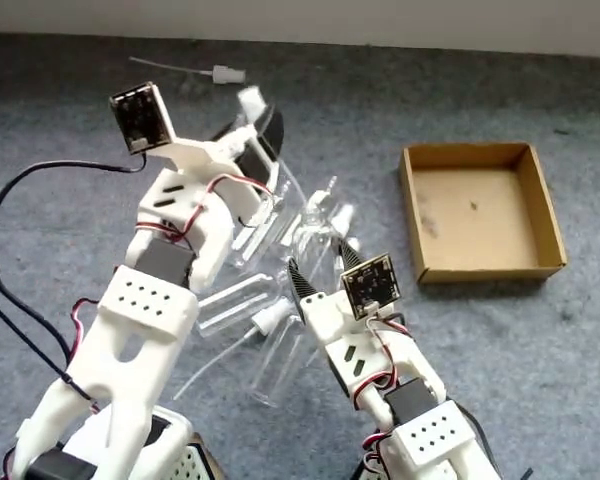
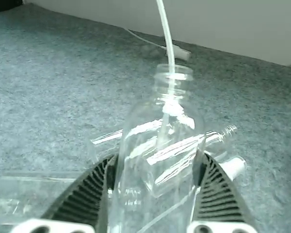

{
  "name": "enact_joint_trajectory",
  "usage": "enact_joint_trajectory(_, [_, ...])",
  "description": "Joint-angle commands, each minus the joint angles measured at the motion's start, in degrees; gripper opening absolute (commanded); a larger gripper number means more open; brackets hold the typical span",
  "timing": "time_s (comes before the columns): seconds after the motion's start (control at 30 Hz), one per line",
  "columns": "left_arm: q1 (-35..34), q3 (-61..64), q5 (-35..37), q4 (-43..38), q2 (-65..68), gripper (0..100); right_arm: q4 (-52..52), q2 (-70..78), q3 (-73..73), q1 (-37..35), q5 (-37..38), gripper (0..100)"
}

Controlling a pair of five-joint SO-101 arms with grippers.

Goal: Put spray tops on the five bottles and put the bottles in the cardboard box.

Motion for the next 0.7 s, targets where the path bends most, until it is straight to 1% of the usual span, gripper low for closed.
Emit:
enact_joint_trajectory(0.0, [5.4,-0.4,-0.7,4.2,-3.4,1,-1.5,-1.0,5.7,-0.1,-0.4,11.0])
enact_joint_trajectory(0.13, [7.0,-0.2,-0.7,8.4,-6.9,1,-1.5,-1.0,5.7,-0.1,-0.4,11.0])
enact_joint_trajectory(0.23, [8.1,-0.1,-0.7,13.1,-7.9,1,-1.5,-1.0,5.7,-0.1,-0.3,11.0])
enact_joint_trajectory(0.3, [8.8,1.4,-0.7,14.5,-8.2,1,-1.5,-1.0,5.7,-0.2,3.3,11.0])
enact_joint_trajectory(0.4, [10.1,5.1,-0.7,14.4,-8.3,1,-1.5,-1.0,6.0,-0.5,11.9,11.0])
enact_joint_trajectory(0.43, [10.3,6.1,-0.7,14.4,-8.3,1,-1.5,-1.0,6.0,-0.5,12.9,11.0])
enact_joint_trajectory(0.57, [10.3,8.8,-0.7,14.4,-8.3,1,-1.5,-1.0,6.0,-0.4,9.8,11.0])
enact_joint_trajectory(0.67, [10.4,10.5,-0.7,14.4,-8.3,1,-1.5,-1.0,6.0,-0.2,8.7,11.0])
